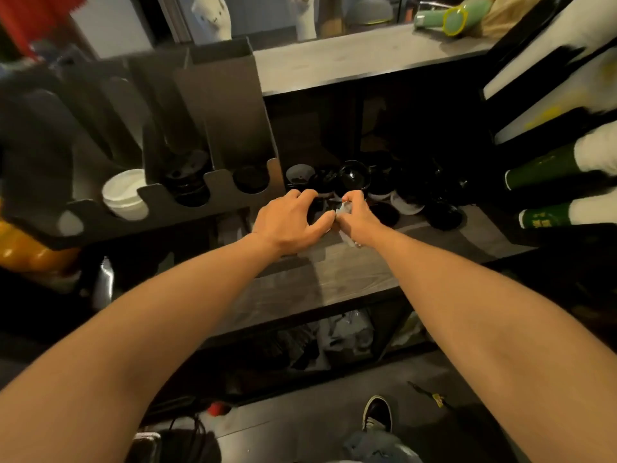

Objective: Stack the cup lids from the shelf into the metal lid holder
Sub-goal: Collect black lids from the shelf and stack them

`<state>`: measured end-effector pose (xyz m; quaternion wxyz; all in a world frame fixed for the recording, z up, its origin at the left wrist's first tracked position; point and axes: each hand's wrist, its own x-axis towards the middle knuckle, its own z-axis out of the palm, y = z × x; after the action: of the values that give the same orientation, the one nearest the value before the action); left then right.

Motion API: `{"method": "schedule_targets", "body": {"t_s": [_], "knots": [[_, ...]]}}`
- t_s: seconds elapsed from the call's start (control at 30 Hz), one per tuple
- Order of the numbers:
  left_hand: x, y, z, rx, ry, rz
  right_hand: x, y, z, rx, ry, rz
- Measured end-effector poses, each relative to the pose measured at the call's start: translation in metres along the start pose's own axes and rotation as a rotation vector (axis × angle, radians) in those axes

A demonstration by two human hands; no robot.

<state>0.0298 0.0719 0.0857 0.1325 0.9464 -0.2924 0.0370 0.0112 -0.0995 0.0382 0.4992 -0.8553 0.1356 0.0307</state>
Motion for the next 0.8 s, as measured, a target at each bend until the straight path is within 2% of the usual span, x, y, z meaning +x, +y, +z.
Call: {"method": "schedule_targets", "body": {"t_s": [0.2,0.4,0.5,0.6,0.73,0.8], "knots": [[-0.058,-0.034,-0.034,0.036,0.160,0.109,-0.041,-0.050,0.042,0.164,-0.099,0.082],[-0.098,-0.075,-0.067,0.046,0.345,-0.018,-0.061,-0.095,0.077,0.434,-0.349,0.283],[-0.110,-0.094,-0.083,0.001,0.405,-0.115,-0.059,-0.114,0.087,0.555,-0.512,0.273],[-0.117,-0.105,-0.096,0.018,0.367,-0.164,-0.059,-0.135,0.098,0.574,-0.603,0.274],[-0.121,-0.115,-0.111,0.025,0.330,-0.133,-0.059,-0.152,0.110,0.523,-0.509,0.252],[-0.121,-0.123,-0.121,0.025,0.281,-0.092,-0.057,-0.160,0.108,0.494,-0.513,0.209]]}}
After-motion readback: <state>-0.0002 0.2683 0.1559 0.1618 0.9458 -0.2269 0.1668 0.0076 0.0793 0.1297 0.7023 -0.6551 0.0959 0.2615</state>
